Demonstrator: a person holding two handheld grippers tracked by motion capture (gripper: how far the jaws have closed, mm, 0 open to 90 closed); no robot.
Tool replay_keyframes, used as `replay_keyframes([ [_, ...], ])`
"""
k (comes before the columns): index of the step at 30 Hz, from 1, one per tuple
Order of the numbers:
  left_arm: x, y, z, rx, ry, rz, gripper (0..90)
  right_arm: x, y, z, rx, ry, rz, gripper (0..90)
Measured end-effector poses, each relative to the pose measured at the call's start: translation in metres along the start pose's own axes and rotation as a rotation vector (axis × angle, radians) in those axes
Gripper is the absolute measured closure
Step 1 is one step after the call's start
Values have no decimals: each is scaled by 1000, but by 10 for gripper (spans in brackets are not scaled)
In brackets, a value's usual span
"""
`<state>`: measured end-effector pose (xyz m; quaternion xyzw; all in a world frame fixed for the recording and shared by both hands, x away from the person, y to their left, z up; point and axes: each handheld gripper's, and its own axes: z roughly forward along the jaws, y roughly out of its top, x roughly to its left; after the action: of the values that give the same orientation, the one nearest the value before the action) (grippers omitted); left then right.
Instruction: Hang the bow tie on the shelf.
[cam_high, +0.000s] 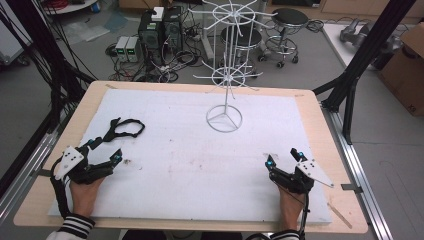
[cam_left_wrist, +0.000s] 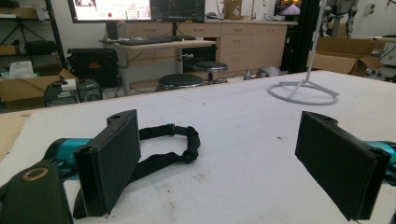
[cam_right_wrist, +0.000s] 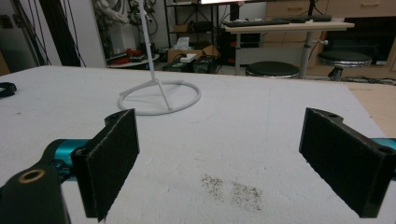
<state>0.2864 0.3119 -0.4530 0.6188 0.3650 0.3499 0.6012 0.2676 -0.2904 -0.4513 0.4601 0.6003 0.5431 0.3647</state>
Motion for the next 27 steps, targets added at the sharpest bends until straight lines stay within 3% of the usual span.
replay_keyframes([
  [19,-2,0,1,9,11,15,143,-1,0,-1,-14,2,2,111],
  [27,0,1,2,22,21,1,139,-1,-1,-2,-24,7,8,111],
])
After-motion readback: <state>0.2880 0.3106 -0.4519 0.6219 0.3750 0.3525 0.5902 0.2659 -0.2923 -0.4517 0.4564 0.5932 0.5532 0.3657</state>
